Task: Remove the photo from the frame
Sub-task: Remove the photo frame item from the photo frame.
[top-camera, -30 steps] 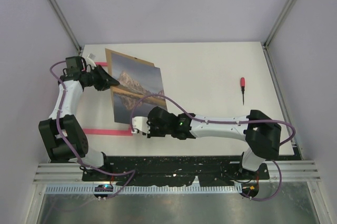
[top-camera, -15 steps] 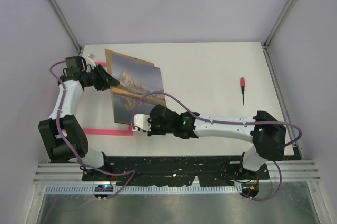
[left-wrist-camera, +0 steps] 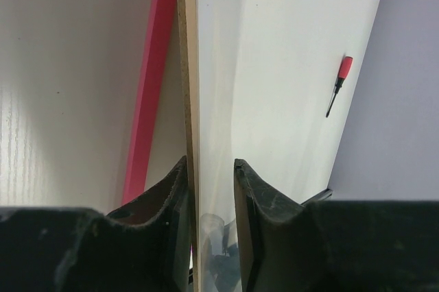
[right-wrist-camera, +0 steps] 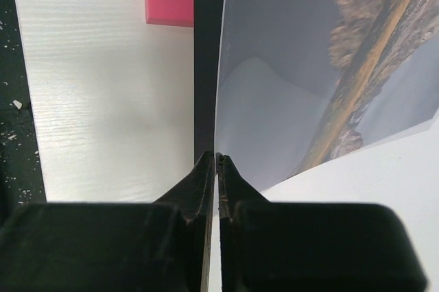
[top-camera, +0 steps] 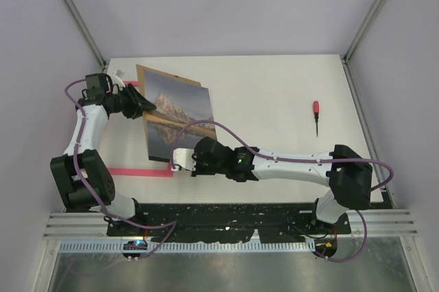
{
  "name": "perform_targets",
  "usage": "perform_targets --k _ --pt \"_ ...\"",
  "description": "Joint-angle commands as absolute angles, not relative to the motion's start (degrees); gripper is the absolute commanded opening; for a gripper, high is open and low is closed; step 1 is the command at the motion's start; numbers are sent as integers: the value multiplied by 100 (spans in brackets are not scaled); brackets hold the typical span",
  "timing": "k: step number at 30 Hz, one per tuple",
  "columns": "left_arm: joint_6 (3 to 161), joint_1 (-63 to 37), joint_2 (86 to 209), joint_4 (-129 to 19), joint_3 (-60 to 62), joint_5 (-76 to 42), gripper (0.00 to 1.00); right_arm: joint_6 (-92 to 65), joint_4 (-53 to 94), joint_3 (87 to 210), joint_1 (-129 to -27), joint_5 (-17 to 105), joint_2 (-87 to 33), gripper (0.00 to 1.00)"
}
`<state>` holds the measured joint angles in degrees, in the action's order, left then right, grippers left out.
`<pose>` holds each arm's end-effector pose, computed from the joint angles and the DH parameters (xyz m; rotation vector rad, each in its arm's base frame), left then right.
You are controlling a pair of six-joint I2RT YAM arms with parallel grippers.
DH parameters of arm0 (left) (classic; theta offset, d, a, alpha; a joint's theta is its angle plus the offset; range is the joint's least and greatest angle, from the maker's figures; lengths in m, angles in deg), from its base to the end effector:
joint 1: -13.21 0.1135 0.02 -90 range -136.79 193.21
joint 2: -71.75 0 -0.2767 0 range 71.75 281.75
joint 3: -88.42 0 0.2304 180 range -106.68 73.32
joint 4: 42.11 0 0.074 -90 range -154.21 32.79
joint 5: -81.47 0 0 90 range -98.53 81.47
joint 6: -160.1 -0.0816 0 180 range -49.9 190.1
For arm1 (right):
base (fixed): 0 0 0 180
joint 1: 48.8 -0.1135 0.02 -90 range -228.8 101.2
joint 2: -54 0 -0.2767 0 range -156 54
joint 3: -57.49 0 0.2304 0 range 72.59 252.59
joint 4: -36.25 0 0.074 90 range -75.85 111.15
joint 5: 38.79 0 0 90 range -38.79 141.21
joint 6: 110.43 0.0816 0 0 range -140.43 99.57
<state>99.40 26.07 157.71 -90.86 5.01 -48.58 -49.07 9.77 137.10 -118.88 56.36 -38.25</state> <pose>0.3198 0.0191 0.2728 -0.5763 2.3487 -0.9857 0.1350 0.3511 0.2416 -1.6876 1.5124 0.2860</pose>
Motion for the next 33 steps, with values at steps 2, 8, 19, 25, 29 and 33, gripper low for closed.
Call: perform_targets --k 2,8,19,25,29,33 --pt "9866 2639 15560 -8806 450 -5028 29 -5031 1324 13877 -11955 5771 -3811 8" --pt "9866 2639 15560 -8788 450 -5054 29 -5180 1544 13842 -11964 5868 -3925 8" --pt "9858 2639 15551 -8806 415 -5081 29 -5866 2053 13631 -12298 6403 -4075 8" --pt "9866 2639 15508 -8814 415 -5081 28 -6147 2300 13587 -12456 6597 -4172 8" --pt "9849 2639 15481 -8832 406 -5081 25 -6279 2352 13482 -12509 6606 -4128 8" --pt "9857 2630 15472 -8841 406 -5072 18 -6332 2440 13376 -12509 6632 -4084 8"
